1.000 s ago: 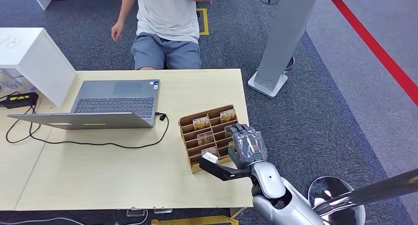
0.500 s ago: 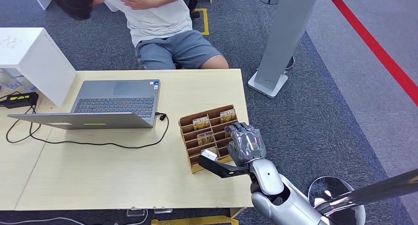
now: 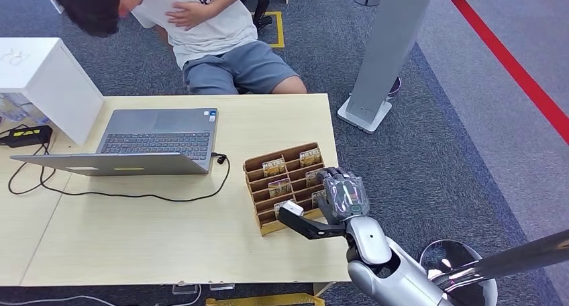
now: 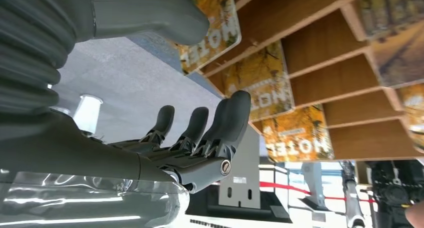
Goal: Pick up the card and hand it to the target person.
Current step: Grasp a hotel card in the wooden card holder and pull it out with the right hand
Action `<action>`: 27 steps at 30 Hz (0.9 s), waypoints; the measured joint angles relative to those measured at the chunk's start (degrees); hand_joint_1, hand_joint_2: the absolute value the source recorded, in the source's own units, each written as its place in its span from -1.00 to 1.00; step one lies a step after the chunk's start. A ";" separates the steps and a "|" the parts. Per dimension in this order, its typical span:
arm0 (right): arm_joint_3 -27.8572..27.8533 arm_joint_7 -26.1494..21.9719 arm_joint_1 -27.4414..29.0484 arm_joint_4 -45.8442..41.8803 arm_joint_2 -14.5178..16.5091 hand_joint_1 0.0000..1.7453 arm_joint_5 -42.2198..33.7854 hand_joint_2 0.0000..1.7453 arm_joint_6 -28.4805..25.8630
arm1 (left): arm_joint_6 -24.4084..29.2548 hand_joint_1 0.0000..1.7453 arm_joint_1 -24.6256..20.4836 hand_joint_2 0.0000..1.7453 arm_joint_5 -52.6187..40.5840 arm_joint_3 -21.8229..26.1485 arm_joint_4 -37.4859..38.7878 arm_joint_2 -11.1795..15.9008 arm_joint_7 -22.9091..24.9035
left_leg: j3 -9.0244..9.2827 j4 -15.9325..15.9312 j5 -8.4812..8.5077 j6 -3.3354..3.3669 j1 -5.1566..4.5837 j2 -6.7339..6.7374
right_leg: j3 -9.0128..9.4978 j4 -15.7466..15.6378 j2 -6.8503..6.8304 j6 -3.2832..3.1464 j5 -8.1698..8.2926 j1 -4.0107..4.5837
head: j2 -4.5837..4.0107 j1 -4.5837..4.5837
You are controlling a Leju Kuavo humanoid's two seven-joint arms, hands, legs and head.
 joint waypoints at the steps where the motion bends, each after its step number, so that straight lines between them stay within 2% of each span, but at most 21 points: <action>1: 0.00 0.15 0.14 0.01 -0.17 -0.12 -0.13 1.00 0.00 | 0.07 -1.00 0.01 -1.00 0.01 0.00 0.00 0.01 0.01 | 0.00 0.00 0.00 0.00 0.00 0.00 | 0.00 0.00 0.00 0.00 0.00 0.00 | 0.00 -0.01; 12: 0.00 0.73 1.03 -0.02 -1.17 0.01 -0.67 1.00 -0.22 | 0.19 -1.00 0.04 -1.00 0.14 0.00 0.00 0.09 0.02 | 0.01 0.00 0.00 0.00 0.00 0.00 | 0.01 0.00 0.00 0.00 0.00 0.00 | 0.00 0.01; 16: -0.01 0.64 1.10 -0.02 -1.30 0.35 -0.75 1.00 -0.44 | 0.19 -1.00 0.04 -1.00 0.14 0.00 0.00 0.09 0.01 | 0.02 0.00 0.00 0.00 0.00 0.00 | 0.01 0.00 0.00 0.00 0.00 0.00 | 0.00 0.01; 19: -0.01 0.39 1.29 -0.02 -1.31 0.50 -0.75 1.00 -0.61 | 0.19 -1.00 0.04 -1.00 0.14 0.00 0.00 0.09 0.01 | 0.01 0.00 0.00 0.00 0.00 0.00 | 0.01 0.00 0.00 0.00 0.00 0.00 | 0.00 0.00; 27: 0.00 -0.02 1.48 -0.02 -1.31 0.57 -0.58 1.00 -0.61 | 0.20 -1.00 0.06 -1.00 0.14 0.00 0.00 0.13 -0.01 | 0.02 0.00 0.00 0.00 0.00 0.00 | 0.01 0.00 0.01 0.00 0.00 0.00 | 0.00 -0.03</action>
